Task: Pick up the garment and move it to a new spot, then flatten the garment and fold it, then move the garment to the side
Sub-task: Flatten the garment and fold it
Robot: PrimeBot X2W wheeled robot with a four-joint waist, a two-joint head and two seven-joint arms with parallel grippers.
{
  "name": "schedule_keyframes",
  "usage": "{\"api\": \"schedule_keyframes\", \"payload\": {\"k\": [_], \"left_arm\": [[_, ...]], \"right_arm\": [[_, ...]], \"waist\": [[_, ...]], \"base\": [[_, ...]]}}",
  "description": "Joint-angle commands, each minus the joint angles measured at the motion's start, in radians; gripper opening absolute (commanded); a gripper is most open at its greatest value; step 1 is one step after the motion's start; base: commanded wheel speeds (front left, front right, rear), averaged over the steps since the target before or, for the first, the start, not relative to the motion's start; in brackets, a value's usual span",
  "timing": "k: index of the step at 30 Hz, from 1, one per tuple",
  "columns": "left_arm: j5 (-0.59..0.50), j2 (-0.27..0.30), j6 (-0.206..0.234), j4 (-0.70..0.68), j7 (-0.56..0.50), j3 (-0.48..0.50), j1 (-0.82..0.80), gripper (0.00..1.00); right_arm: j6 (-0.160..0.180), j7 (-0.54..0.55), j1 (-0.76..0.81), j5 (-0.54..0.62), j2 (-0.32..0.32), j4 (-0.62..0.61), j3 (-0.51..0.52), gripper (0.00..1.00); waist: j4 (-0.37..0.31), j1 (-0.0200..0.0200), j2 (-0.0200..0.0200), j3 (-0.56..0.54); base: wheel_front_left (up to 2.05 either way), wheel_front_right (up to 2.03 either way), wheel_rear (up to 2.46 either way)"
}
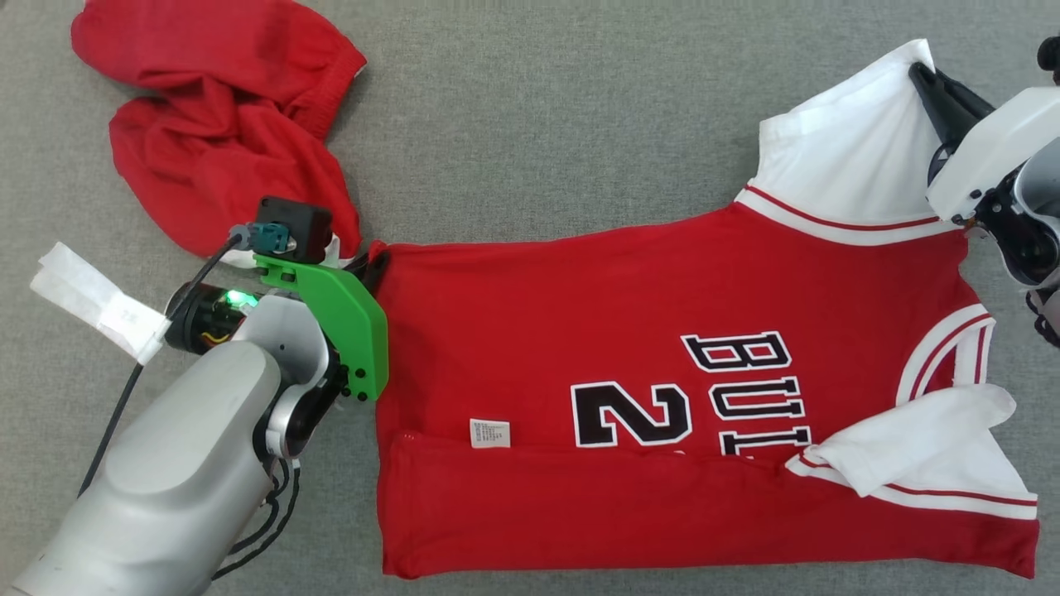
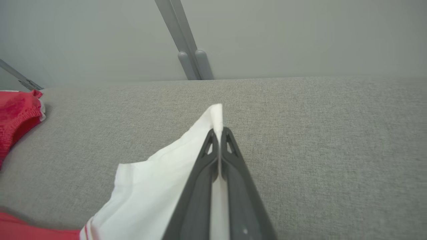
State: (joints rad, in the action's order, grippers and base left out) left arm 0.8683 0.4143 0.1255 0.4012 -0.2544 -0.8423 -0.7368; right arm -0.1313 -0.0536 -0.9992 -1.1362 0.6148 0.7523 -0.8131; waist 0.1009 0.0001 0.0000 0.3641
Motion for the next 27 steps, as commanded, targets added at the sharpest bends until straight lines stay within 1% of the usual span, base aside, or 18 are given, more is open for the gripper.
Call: {"api": "schedule_keyframes", "payload": {"k": [1,4,8,12,16,20,27], "left_arm": [[0.007,0.014,-0.005,0.004,-0.003,0.005,0.017,0.0],[0.021,0.021,-0.018,0.008,-0.012,0.002,0.029,0.0],[0.045,0.036,-0.048,0.014,-0.047,-0.01,0.045,0.0],[0.087,0.052,-0.085,0.022,-0.122,-0.022,0.058,0.0],[0.132,0.072,-0.116,0.028,-0.203,-0.029,0.071,0.0],[0.178,0.09,-0.135,0.034,-0.271,-0.037,0.093,0.0],[0.229,0.101,-0.154,0.034,-0.338,-0.05,0.131,0.0]], "right_arm": [[0.001,-0.016,0.025,-0.015,0.009,-0.006,-0.014,0.0],[0.001,-0.03,0.047,-0.039,0.017,-0.022,-0.045,0.0],[0.001,-0.043,0.088,-0.068,0.037,-0.06,-0.091,0.0],[0.001,-0.043,0.133,-0.109,0.062,-0.12,-0.136,0.0],[0.001,-0.041,0.171,-0.134,0.107,-0.173,-0.184,0.0],[0.001,-0.029,0.209,-0.157,0.138,-0.221,-0.235,0.0],[0.001,0.02,0.261,-0.2,0.196,-0.294,-0.316,0.0]], "waist": [[-0.026,-0.0001,0.0,-0.041],[-0.04,-0.0001,0.0,-0.077],[-0.057,-0.0001,0.0,-0.134],[-0.071,-0.0001,0.0,-0.19],[-0.083,-0.0001,0.0,-0.24],[-0.096,-0.0001,0.0,-0.283],[-0.111,-0.0001,0.0,-0.314]], "base": [[0.0,0.0,0.0],[0.0,0.0,0.0],[0.0,0.0,0.0],[0.0,0.0,0.0],[0.0,0.0,0.0],[0.0,0.0,0.0],[0.0,0.0,0.0]]}}
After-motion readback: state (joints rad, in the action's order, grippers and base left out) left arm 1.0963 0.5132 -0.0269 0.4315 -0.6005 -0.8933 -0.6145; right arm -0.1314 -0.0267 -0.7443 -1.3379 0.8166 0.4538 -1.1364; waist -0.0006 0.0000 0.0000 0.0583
